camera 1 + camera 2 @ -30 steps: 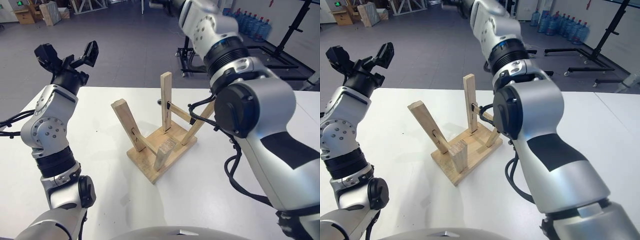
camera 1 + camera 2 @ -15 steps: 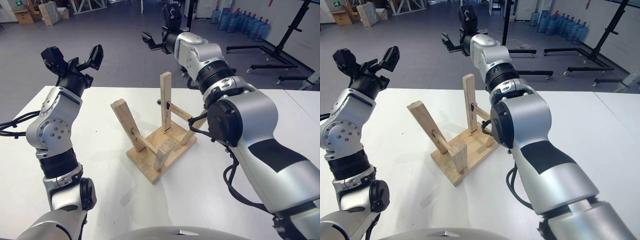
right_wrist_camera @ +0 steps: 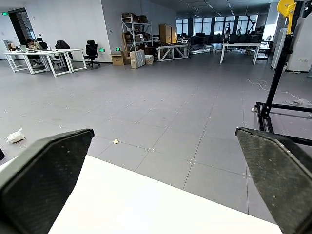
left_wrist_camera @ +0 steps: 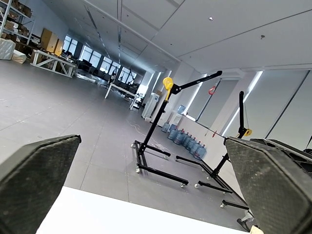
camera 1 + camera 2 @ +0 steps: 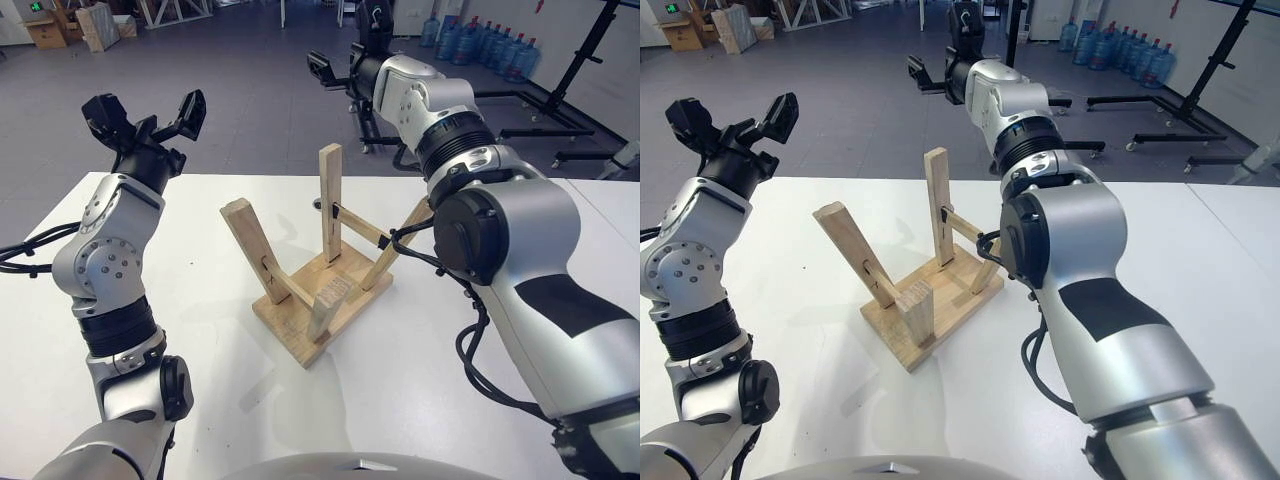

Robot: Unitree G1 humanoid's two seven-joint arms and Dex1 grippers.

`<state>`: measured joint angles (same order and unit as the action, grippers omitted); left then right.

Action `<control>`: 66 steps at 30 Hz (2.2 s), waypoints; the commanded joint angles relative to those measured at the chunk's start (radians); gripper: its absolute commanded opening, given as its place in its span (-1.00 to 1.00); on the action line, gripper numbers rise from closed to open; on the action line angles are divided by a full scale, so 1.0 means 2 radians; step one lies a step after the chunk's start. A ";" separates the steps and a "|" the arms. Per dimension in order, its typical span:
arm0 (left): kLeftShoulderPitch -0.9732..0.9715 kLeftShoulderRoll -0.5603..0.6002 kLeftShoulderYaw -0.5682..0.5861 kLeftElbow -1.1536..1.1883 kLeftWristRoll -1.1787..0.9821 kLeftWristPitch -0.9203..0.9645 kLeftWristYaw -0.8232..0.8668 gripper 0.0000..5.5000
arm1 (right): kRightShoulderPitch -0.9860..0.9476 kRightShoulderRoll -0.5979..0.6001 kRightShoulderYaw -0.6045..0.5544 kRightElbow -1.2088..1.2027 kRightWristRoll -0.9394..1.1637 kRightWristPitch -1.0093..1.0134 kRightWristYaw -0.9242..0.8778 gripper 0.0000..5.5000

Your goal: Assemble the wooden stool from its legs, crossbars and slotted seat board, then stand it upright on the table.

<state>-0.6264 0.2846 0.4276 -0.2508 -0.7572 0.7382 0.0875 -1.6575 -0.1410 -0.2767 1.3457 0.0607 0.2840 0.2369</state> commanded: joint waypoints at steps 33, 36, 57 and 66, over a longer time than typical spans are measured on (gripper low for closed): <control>0.007 -0.001 -0.008 -0.002 0.003 0.001 0.005 0.96 | 0.099 0.005 0.078 -0.003 -0.046 0.046 0.033 0.95; 0.011 -0.002 -0.008 -0.005 0.004 0.002 0.008 0.96 | 0.141 0.012 0.119 -0.002 -0.078 0.060 0.053 0.95; 0.249 0.230 0.211 -0.130 -0.281 0.144 -0.318 0.96 | 0.094 -0.389 0.051 -0.068 -0.027 -0.105 0.317 0.95; 0.401 0.296 0.124 -0.208 -0.331 0.192 -0.513 0.96 | 0.465 -0.451 0.108 -0.151 0.078 -0.160 0.689 0.95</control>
<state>0.1984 0.8416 0.7570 -0.6282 -1.4390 1.1228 -0.9313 -0.7964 -1.1136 -0.1283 1.1532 0.1464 -0.0289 1.5871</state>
